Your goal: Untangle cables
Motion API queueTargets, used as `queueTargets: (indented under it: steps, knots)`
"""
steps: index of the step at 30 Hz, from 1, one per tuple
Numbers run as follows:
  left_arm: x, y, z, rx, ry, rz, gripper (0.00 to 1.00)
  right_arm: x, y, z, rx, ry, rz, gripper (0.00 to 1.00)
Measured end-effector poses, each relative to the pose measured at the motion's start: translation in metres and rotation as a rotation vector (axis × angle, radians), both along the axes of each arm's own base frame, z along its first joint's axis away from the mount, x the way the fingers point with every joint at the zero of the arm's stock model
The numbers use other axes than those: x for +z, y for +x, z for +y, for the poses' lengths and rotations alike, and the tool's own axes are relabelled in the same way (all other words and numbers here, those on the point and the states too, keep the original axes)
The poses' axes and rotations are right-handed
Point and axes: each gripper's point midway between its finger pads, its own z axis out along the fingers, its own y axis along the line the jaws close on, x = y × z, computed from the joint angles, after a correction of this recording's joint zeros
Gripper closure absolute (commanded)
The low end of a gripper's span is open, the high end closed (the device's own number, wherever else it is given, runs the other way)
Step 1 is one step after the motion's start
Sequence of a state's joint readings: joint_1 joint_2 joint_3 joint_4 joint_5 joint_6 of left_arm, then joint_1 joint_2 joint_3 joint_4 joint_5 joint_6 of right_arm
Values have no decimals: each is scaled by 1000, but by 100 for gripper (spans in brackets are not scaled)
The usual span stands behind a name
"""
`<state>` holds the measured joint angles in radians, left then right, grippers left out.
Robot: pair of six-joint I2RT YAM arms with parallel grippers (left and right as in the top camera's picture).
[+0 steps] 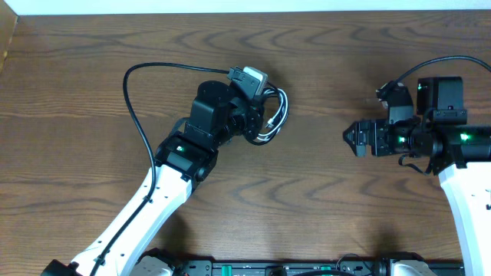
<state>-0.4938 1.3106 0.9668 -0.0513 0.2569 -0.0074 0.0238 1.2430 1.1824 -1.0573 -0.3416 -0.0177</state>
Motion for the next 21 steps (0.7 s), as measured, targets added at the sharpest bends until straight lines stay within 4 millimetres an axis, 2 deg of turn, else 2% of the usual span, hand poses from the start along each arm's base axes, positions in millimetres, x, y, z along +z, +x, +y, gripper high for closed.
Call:
queueTargets:
  steps: [5, 9, 16, 21]
  knots:
    - [1, 0, -1, 11, -27, 19, 92, -3, -1, -7, -17, -38, 11, 1]
    - [1, -3, -5, 2, -63, 49, 92, 0, 3, -2, -4, -15, -11, 1]
    - [3, -12, -14, -25, -148, 118, 93, 17, 6, 27, 150, 118, -95, 1]
    - [18, -18, -28, -69, -275, 171, 92, 26, 18, 45, 232, 208, -196, 1]
